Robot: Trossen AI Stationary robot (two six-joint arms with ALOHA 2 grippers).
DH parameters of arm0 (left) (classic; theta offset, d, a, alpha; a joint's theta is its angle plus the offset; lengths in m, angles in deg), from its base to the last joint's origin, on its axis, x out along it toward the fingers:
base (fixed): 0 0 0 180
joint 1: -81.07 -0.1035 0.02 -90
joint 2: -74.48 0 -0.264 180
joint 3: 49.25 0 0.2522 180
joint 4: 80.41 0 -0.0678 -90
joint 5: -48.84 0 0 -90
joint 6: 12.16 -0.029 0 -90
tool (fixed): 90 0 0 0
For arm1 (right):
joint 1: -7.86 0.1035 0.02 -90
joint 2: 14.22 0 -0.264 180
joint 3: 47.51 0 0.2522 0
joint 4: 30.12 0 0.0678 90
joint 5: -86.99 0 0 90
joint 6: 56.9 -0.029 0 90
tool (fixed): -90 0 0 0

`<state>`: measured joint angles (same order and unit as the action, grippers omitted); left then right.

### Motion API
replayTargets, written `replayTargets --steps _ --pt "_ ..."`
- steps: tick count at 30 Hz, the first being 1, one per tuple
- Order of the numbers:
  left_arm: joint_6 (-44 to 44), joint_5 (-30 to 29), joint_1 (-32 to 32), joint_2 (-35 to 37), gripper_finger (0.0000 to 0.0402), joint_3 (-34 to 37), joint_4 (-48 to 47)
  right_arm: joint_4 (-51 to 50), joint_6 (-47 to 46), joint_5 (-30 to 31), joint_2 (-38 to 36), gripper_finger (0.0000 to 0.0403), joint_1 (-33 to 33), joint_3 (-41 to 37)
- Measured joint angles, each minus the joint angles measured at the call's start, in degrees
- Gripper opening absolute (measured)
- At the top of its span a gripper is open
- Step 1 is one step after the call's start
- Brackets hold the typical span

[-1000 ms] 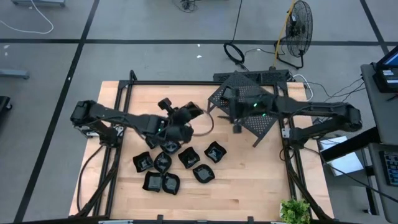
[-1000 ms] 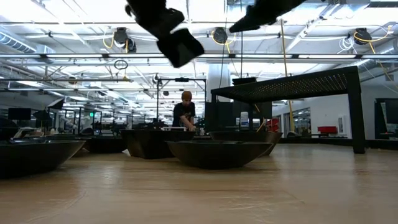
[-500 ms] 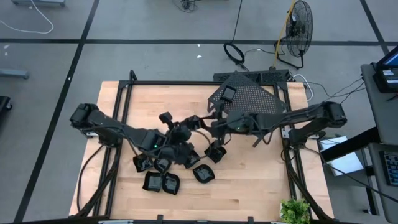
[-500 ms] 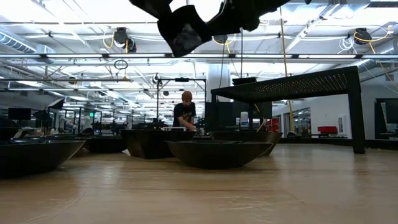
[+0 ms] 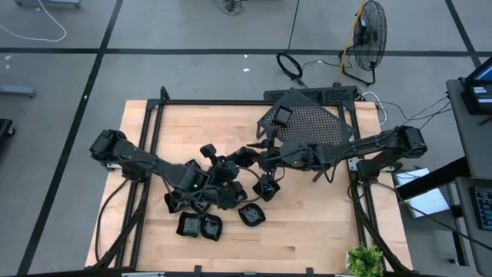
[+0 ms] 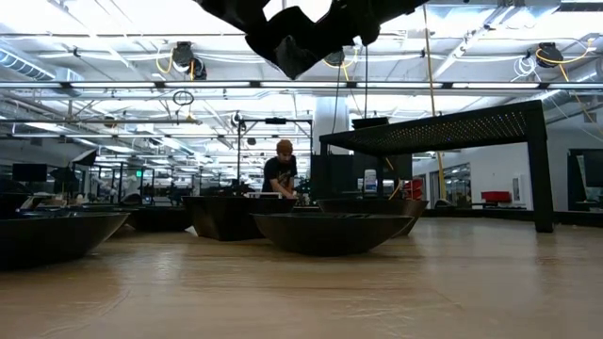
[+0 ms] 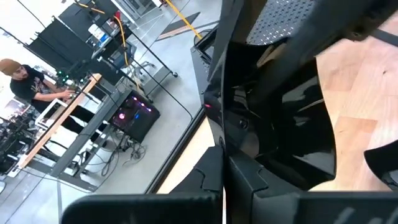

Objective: Pick & Place Mini shaped plates
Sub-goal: Put the black distorted square plate on the shelf

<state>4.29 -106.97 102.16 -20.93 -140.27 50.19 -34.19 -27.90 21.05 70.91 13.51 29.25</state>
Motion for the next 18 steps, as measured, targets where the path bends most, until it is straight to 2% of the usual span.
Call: replayTargets --steps 4,7,9,13,16,18 --pt "0.1 -0.1 0.0 0.0 0.0009 0.0 0.0 -0.5 0.3 0.1 0.0 0.0063 0.1 0.0" --pt "0.4 0.2 0.0 -0.1 0.003 0.0 0.9 -1.2 0.5 0.2 0.0 0.0019 0.0 0.0" --pt "0.4 0.4 0.1 -0.1 0.005 0.0 3.5 -1.8 0.9 0.3 0.0 0.0006 0.0 0.0" --pt "-4.1 2.3 0.6 0.6 0.0116 -0.8 10.6 -2.1 1.0 -0.1 0.0 0.0004 0.1 0.0" --pt "-8.5 2.4 2.2 1.2 0.0175 -3.4 12.2 -4.5 0.9 0.2 -1.0 0.0001 0.1 0.0" --pt "-9.8 2.3 3.5 1.3 0.0212 -5.6 11.6 -7.7 0.8 3.3 -3.1 0.0001 0.1 0.0"
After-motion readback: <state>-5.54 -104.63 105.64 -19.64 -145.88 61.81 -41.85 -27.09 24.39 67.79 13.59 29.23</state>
